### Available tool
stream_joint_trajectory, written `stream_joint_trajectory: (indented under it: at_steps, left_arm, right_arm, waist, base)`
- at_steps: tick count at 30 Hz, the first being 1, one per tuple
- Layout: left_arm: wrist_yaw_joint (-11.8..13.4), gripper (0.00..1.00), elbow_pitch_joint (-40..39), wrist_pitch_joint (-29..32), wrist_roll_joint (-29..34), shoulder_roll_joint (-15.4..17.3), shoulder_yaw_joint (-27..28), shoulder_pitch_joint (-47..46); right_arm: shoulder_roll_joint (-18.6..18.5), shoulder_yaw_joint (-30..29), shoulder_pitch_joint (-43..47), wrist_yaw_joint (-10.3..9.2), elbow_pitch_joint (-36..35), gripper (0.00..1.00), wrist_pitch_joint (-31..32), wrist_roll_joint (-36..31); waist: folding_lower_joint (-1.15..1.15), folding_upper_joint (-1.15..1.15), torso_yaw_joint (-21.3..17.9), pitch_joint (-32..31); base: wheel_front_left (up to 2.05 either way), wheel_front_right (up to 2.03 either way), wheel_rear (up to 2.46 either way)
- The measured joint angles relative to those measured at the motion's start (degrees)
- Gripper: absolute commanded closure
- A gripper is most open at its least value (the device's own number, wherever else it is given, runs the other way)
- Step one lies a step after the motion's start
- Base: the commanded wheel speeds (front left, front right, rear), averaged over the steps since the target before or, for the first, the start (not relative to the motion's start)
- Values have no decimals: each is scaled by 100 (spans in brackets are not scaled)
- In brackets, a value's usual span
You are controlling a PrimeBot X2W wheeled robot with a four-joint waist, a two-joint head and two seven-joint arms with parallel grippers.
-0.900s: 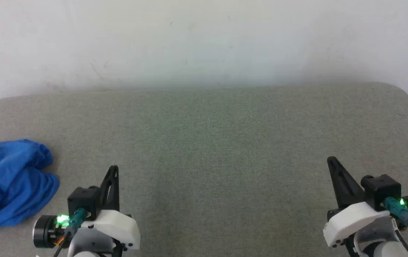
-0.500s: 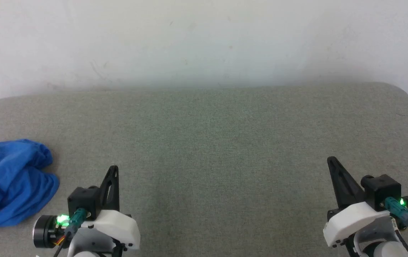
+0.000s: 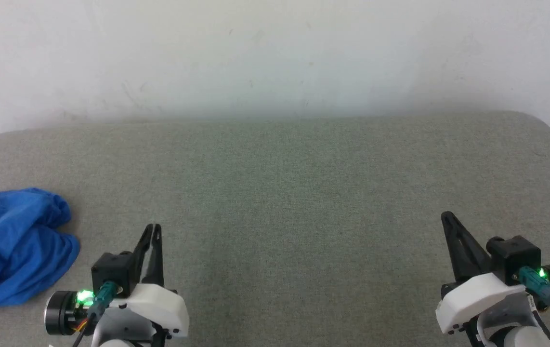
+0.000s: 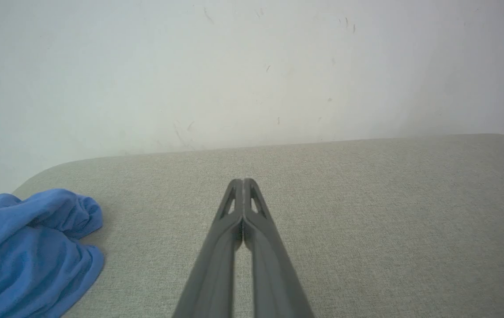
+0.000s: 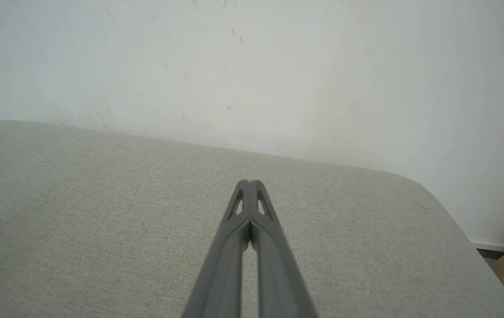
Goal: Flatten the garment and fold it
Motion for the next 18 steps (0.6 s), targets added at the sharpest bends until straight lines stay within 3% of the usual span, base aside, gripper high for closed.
stream_joint_trajectory:
  at_steps: [18]
  left_arm:
    - [5,0,55,-164,-237,1,-68,-1]
  right_arm:
    - [-1,-32,3,0,70,0,-171,168]
  waist:
    - [0,0,69,5]
  base:
    - [0,0,0]
